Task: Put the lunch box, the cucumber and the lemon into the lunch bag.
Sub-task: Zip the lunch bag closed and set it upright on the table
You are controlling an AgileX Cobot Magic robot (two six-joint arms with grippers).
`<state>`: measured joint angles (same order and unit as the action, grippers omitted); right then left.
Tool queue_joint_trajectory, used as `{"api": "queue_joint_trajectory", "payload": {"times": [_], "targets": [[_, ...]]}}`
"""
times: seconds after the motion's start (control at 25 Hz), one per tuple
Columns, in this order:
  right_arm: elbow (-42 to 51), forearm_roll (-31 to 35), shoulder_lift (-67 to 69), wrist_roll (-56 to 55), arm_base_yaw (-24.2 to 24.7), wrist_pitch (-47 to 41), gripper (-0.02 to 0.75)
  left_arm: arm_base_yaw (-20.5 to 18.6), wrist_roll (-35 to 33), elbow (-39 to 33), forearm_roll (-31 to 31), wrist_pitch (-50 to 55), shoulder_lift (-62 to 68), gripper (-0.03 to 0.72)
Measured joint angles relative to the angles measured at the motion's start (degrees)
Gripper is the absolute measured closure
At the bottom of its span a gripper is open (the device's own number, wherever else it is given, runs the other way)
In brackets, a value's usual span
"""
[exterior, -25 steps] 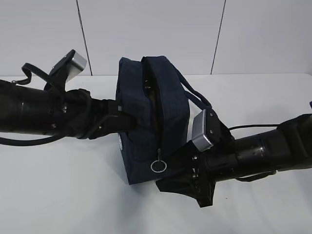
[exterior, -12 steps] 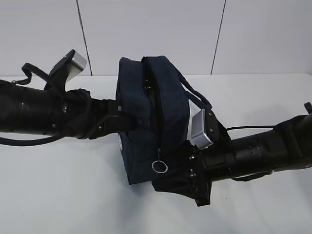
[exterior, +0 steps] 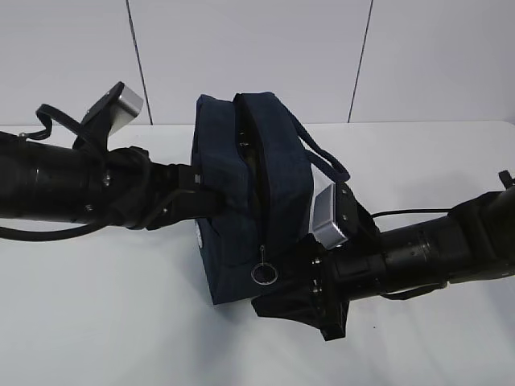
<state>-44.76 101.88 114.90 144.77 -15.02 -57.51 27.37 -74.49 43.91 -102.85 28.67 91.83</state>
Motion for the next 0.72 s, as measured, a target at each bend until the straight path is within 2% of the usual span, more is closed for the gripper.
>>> {"api": "queue_joint_trajectory", "payload": {"times": [0.72], "targets": [[-1.68,0.00,0.02,-0.30,-0.56,-1.64,0.288,0.00,0.00,0.00,0.00,-0.10,0.00,0.691]]}}
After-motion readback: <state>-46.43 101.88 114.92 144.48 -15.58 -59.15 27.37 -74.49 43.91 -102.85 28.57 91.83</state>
